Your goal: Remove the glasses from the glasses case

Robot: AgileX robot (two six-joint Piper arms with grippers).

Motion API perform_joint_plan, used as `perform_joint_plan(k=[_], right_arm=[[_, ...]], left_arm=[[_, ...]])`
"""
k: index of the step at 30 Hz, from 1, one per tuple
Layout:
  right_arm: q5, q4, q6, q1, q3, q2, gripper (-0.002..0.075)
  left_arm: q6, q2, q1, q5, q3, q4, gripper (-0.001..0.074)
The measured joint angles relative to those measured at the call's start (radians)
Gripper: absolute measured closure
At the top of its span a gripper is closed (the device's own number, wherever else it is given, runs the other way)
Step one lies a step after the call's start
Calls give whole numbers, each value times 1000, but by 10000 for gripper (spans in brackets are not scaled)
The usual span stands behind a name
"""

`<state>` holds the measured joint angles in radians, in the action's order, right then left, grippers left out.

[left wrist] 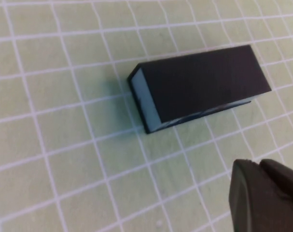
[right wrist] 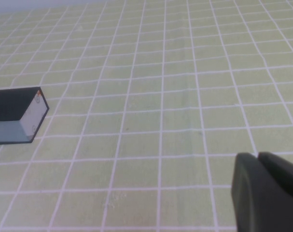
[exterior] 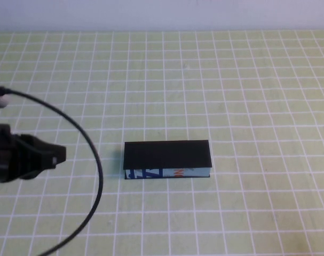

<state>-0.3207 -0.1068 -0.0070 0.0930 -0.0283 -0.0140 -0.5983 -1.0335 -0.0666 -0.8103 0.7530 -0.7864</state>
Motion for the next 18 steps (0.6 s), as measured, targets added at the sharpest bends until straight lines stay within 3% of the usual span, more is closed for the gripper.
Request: perform_joint_plan(k=[7, 12, 18], right_arm=[[0, 0, 0, 0, 0, 0, 743], [0, 0, 0, 0, 0, 0, 743], [0, 0, 0, 0, 0, 0, 743]], left_arm=[[-205, -318, -62, 51, 153, -157, 739], [-253, -511, -134, 98, 271, -174, 739], [-296, -697, -149, 100, 400, -183, 739]])
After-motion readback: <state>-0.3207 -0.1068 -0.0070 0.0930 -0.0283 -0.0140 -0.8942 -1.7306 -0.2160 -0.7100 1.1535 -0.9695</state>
